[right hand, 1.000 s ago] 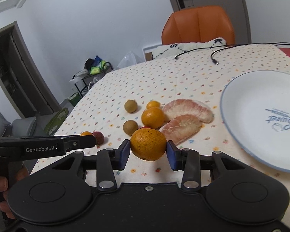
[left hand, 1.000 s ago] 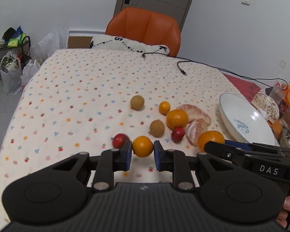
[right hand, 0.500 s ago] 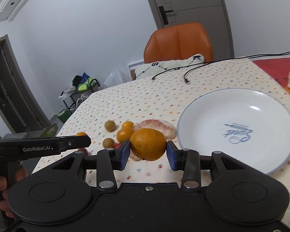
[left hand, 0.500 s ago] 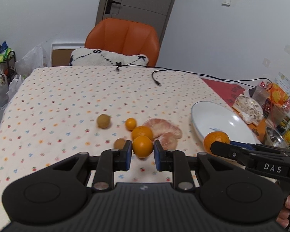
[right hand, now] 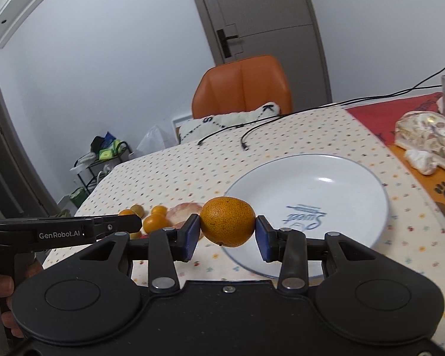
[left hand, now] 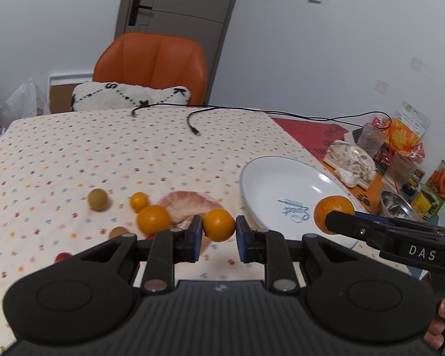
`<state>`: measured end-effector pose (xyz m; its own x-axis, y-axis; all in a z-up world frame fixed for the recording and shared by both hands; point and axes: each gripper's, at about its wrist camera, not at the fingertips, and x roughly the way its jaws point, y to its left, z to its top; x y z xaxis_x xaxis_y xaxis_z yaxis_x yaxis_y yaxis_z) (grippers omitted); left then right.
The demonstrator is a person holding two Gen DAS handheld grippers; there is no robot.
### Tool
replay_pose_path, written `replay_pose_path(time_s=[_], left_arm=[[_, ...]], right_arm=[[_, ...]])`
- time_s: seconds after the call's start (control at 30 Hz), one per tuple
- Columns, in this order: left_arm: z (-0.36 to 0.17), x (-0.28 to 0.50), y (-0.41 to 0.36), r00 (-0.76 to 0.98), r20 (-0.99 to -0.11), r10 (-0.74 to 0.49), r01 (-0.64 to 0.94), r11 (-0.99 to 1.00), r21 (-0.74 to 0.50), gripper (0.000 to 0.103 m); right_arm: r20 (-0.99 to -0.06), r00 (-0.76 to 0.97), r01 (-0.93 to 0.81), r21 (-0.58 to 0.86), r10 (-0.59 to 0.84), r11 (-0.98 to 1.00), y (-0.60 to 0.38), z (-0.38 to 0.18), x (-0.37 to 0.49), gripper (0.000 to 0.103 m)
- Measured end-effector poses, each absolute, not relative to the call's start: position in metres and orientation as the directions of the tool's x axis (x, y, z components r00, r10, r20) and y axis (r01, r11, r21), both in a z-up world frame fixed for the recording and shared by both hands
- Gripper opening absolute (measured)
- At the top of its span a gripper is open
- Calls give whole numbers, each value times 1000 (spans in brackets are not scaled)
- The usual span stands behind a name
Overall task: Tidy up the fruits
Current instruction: 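Carry both oranges to the white plate and open both tools to release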
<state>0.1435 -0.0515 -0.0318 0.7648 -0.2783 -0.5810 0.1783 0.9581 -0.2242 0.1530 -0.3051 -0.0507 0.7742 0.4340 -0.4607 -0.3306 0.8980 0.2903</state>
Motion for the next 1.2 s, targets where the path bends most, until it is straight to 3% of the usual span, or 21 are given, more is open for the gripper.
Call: replay_pose_path(time_s=[0.73, 1.2], left_arm=[[-39, 174, -117, 736, -580, -349, 278, 937, -211, 22], [-58, 198, -157, 695, -606, -387, 328, 921, -213, 22]], right_arm=[[-455, 824, -199, 324, 337, 925, -362, -67, 159, 38], [-447, 825, -168, 390, 346, 905, -388, -83, 169, 38]])
